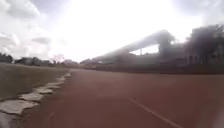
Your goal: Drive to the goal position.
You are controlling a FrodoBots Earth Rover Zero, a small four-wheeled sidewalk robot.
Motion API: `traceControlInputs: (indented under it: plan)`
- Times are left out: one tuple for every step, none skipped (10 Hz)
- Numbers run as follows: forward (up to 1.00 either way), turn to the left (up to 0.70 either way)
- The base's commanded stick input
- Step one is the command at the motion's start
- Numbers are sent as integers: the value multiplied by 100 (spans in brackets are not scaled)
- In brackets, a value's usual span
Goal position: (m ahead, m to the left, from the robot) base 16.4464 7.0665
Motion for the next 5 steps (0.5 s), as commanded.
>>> traceControlInputs:
  plan:
    - [70, 0]
    - [70, 0]
    - [70, 0]
    - [70, 0]
    - [70, 0]
